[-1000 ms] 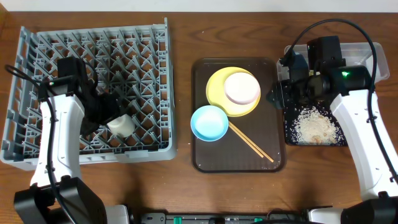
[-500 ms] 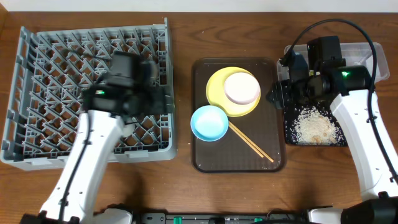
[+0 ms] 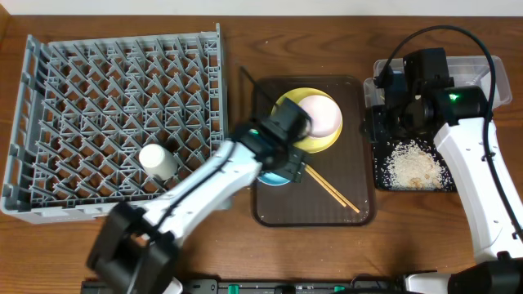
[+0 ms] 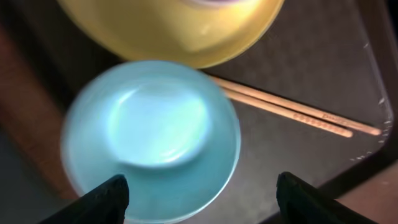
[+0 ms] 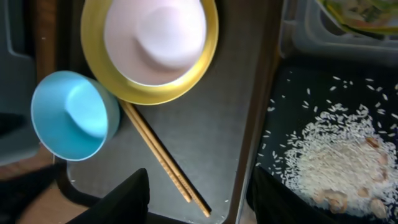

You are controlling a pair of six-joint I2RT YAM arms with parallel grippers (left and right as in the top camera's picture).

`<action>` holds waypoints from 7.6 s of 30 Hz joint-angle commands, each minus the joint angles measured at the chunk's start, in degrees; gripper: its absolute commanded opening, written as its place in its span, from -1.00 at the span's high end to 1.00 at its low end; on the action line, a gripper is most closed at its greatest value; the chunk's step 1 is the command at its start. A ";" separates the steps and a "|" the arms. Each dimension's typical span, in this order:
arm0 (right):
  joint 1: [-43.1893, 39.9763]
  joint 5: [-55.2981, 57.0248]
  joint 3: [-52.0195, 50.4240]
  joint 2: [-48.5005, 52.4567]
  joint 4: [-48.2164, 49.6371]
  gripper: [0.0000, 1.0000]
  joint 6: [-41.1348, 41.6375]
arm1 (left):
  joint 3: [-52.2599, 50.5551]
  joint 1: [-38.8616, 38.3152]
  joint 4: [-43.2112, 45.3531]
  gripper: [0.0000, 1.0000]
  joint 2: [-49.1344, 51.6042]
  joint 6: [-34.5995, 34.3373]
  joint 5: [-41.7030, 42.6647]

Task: Sort waste into correct bins and load items into the dishwasher rack
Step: 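Reach the left gripper to the blue bowl on the tray and grasp it, then carry the blue bowl into the dish rack and set it down, then reach the left gripper to the pink bowl on the yellow plate, grasp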

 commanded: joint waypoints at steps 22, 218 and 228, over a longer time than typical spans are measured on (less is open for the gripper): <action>0.33 1.79 0.17 0.00 -0.66 -0.04 1.42 | 0.44 -5.20 1.25 0.88 10.08 0.00 -3.56; -13.40 11.17 0.17 -0.02 -9.70 -0.15 9.77 | 6.71 -3.10 22.27 0.83 18.82 24.50 -16.87; -13.40 11.17 0.17 -0.02 -9.73 -0.15 9.16 | 6.71 -2.05 19.93 0.88 9.01 24.26 -18.43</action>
